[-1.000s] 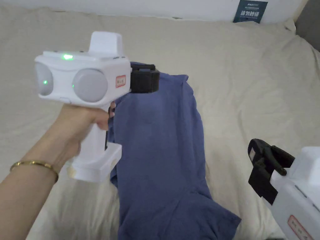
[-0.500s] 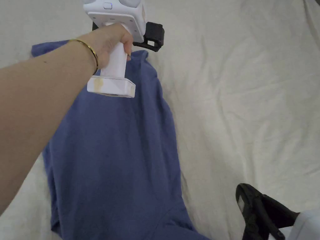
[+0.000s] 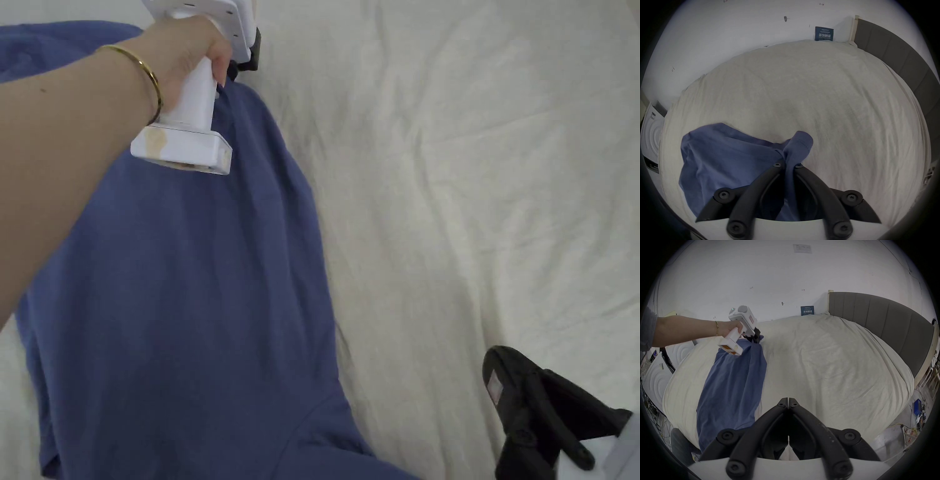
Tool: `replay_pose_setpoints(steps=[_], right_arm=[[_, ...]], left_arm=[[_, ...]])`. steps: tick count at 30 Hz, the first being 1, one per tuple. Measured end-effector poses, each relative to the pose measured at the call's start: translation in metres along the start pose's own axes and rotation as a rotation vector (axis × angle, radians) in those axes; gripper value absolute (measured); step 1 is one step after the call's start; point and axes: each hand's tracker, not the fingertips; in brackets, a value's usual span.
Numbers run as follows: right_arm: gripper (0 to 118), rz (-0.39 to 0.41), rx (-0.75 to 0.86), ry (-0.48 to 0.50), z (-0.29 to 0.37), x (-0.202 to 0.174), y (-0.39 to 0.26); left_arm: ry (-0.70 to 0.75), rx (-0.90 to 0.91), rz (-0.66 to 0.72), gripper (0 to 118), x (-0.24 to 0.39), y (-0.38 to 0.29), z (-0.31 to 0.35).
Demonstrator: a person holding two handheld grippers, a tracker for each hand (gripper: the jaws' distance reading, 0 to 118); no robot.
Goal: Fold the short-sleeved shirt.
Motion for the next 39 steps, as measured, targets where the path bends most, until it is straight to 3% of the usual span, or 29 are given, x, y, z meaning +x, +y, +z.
replay_pose_setpoints(steps=[3,4,5,6,7,8,10,12,16,18,19,20,21,23,27,33,39], right_arm=[[7,0.053,-0.057,0.0,0.011,-0.003,-0.003],[25,0.084,-0.087,0.006,0.014,-0.005,-0.006],[66,0.114,-0.141,0.018,0.015,-0.006,-0.009],[96,0.117,-0.174,0.033,0.015,-0.007,-0.015],[117,0.117,-0.212,0.048,0.014,-0.009,-0.022],[118,0.097,-0.233,0.076,0.012,-0.011,-0.031],[118,0.07,-0.288,0.143,0.007,-0.016,-0.046],[118,0.107,-0.381,0.123,-0.004,-0.026,-0.055],[115,0.161,-0.372,0.126,-0.021,-0.045,-0.071],[87,0.168,-0.373,0.142,-0.028,-0.05,-0.074],[65,0.164,-0.382,0.147,-0.032,-0.052,-0.073],[30,0.155,-0.407,0.132,-0.036,-0.054,-0.072],[13,0.151,-0.423,0.113,-0.039,-0.055,-0.072],[7,0.131,-0.424,0.135,-0.038,-0.049,-0.068],[6,0.03,-0.403,0.192,-0.017,-0.035,-0.053],[6,0.075,-0.13,0.166,0.055,-0.012,0.031],[6,0.103,0.179,0.125,0.132,0.014,0.152]], left_arm=[[-0.063,0.062,0.069,7,-0.019,-0.005,0.049],[-0.069,0.101,0.077,7,-0.023,-0.004,0.064],[-0.065,0.125,0.075,7,-0.027,-0.004,0.078],[-0.059,0.147,0.075,7,-0.03,-0.005,0.091],[-0.055,0.164,0.068,7,-0.034,-0.005,0.105],[-0.053,0.182,0.069,7,-0.038,-0.006,0.119],[-0.054,0.211,0.078,7,-0.044,-0.008,0.14],[-0.054,0.223,0.083,7,-0.05,-0.012,0.157],[-0.043,0.244,0.088,7,-0.056,-0.02,0.177],[-0.035,0.249,0.093,7,-0.057,-0.024,0.182],[-0.036,0.249,0.095,7,-0.058,-0.027,0.184],[-0.037,0.249,0.097,7,-0.058,-0.029,0.186],[-0.036,0.248,0.1,7,-0.058,-0.03,0.187],[-0.038,0.248,0.106,7,-0.06,-0.036,0.192],[-0.006,0.25,0.137,7,-0.07,-0.044,0.213],[-0.018,0.405,0.198,7,-0.109,-0.056,0.299],[0.006,0.596,0.295,7,-0.176,-0.086,0.431]])
